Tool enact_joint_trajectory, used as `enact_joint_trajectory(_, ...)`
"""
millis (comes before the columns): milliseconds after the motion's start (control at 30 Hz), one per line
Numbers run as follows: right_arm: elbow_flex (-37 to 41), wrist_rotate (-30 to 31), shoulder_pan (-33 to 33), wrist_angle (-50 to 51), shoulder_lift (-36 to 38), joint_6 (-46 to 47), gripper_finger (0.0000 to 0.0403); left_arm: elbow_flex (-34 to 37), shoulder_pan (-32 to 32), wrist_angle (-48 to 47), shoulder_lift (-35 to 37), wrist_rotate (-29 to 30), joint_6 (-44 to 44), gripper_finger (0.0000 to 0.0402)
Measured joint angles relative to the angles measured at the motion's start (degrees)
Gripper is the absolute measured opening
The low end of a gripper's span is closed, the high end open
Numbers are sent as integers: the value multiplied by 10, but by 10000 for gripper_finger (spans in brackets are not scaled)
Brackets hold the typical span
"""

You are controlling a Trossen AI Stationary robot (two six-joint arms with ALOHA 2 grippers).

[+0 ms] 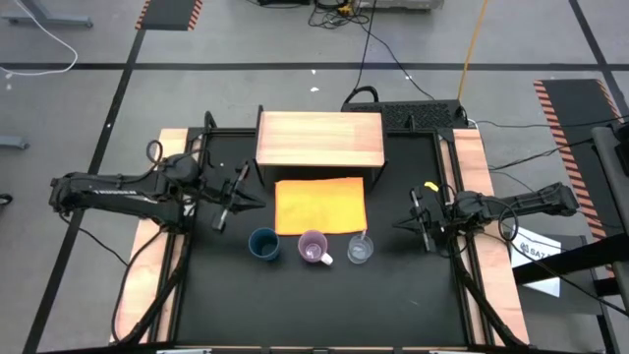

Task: Stack small to large cups/mugs on shelf
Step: Put the blue cup on the shelf

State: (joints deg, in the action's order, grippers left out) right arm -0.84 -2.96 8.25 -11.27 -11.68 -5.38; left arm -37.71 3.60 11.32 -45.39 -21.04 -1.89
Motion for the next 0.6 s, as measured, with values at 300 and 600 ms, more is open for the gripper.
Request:
enact_joint_trajectory(300,0,0,0,0,0,0,0,-29,0,-90,0,1,5,12)
enact_joint_trajectory(600,0,0,0,0,0,-1,0,-54,3,-191,-14,25,4,10)
